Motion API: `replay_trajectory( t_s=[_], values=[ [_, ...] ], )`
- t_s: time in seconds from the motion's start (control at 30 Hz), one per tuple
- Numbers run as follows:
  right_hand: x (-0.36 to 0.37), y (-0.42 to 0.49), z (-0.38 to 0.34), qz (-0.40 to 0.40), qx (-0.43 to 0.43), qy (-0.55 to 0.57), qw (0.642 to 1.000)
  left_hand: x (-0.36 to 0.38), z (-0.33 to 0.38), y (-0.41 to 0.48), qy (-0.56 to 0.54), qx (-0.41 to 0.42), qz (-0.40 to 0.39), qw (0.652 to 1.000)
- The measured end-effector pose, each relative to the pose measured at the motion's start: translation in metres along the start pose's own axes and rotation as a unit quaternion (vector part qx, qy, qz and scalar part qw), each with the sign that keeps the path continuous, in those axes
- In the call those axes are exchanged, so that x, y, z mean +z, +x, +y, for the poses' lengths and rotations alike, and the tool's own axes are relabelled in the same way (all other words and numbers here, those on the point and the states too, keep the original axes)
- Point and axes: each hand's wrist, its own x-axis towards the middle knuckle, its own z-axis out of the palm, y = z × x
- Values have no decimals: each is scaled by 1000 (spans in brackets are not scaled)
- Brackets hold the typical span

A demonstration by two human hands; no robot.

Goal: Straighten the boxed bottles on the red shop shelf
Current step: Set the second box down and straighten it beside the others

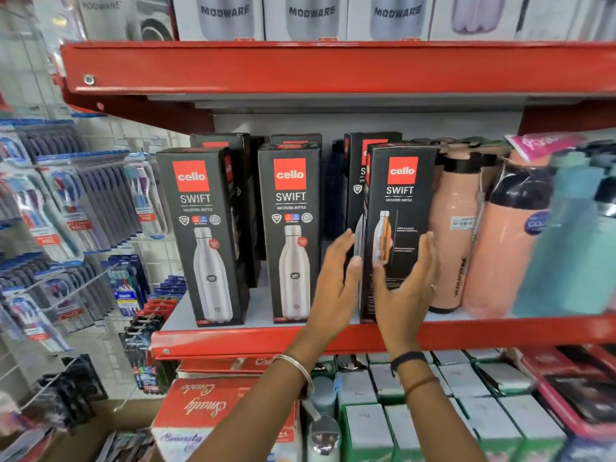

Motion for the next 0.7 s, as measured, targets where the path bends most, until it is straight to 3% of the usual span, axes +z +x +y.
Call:
replay_trajectory(
  t_s=[0.13,0.23,0.4,0.57,0.7],
  values=[
    [2,-2,9,-79,78,-96,989,24,0,-1,-127,-207,-11,970],
    [6,1,12,-98,88,-136,982,27,1,1,-208,-266,10,941],
    [-4,12,17,-95,93,-84,988,19,5,0,-195,-235,-37,951],
    [-27,8,21,-60,40,9,997,-4,14,4,-100,-118,-33,988],
    [-41,19,20,-128,19,153,980,-22,24,23,-93,-119,-78,985]
  ],
)
